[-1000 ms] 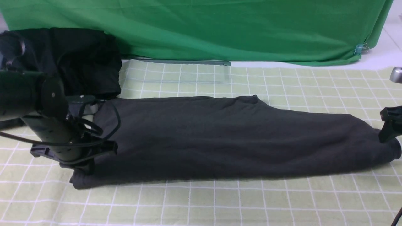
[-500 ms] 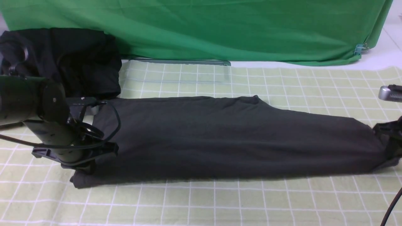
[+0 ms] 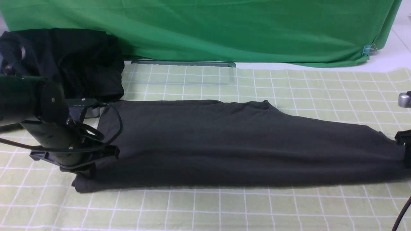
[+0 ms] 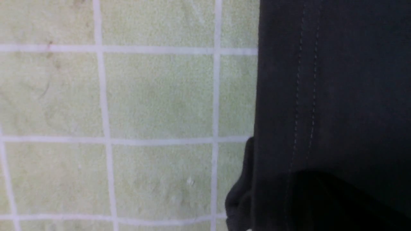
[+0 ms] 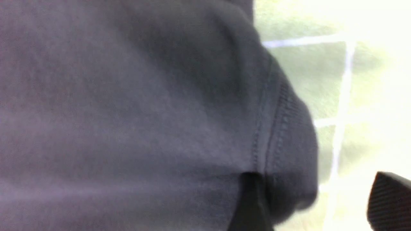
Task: Fold a long-sleeved shirt over a green coffee tablecloth.
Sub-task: 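Pull the folded dark garment lengthwise by its ends to straighten it flat on the table, then fold the right end of the dark garment over onto its left end with the right gripper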
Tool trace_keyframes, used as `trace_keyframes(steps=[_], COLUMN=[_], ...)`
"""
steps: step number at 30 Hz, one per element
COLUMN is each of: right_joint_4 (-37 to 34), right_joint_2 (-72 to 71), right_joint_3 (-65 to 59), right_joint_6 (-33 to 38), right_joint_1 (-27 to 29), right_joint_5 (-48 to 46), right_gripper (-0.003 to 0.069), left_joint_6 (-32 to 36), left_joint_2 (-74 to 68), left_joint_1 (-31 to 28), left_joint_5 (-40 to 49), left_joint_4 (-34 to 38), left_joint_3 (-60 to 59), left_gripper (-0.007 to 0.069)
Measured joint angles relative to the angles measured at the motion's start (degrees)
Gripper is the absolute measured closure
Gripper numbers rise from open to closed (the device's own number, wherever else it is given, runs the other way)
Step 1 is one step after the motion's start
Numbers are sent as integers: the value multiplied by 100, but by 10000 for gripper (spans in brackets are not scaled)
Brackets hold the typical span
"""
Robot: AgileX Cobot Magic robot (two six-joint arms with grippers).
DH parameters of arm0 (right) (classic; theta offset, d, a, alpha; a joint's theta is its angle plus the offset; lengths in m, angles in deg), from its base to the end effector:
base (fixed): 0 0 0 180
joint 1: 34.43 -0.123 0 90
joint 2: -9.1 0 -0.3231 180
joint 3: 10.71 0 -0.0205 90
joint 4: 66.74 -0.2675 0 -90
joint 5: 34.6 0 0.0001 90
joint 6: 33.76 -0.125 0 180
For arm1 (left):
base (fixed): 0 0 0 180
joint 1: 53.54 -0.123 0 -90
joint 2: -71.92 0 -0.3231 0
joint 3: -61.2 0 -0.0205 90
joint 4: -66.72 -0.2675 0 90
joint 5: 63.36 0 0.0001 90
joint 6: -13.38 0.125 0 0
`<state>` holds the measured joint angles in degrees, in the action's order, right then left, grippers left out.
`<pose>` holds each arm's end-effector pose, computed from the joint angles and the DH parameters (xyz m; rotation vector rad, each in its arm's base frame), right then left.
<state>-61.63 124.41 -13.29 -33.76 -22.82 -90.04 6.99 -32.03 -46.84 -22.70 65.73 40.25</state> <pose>0.3888 -0.0892 0.1843 0.2366 3.0214 -0.1331 0.3379 -0.0383 0.1793 0.0247 2.8896 -0.0232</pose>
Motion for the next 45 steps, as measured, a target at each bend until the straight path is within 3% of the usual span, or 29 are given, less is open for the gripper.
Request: trace_keyframes(steps=[5, 9, 11, 14, 18, 25, 28, 33, 34, 41, 45], right_joint_4=[-13, -465, -1023, -1281, -1324, -1329, -1321, -1458, -1446, -553, -439], right_joint_2=[-515, -702, -565, -188, 330, 986, 1115, 1138, 1138, 882, 608], right_joint_3=[21, 61, 134, 317, 648, 937, 966, 1006, 1045, 1426, 1683], right_joint_6=[0, 310, 670, 862, 876, 873, 884, 1093, 1119, 679, 575], right_joint_1=[7, 19, 25, 25, 25, 25, 25, 25, 25, 52, 101], right_joint_5=[-286, -189, -78, -74, -68, -79, -80, -184, -240, -905, -1269], right_gripper=[196, 192, 164, 103, 53, 64, 158, 554, 589, 616, 616], left_joint_6=[83, 370, 639, 859, 939, 939, 939, 939, 939, 639, 462], left_joint_2=[557, 769, 737, 563, 273, 163, 163, 163, 163, 366, 744], left_joint_1=[0, 0, 22, 179, 415, 524, 524, 524, 524, 509, 380], left_joint_5=[137, 159, 163, 166, 288, 258, 253, 259, 275, 742, 778], left_joint_4=[99, 512, 975, 1150, 1158, 1156, 1110, 1042, 1023, 396, 284], left_joint_3=[71, 71, 71, 71, 71, 71, 71, 71, 71, 158, 181], left_gripper=[628, 628, 628, 628, 628, 628, 628, 628, 628, 628, 628])
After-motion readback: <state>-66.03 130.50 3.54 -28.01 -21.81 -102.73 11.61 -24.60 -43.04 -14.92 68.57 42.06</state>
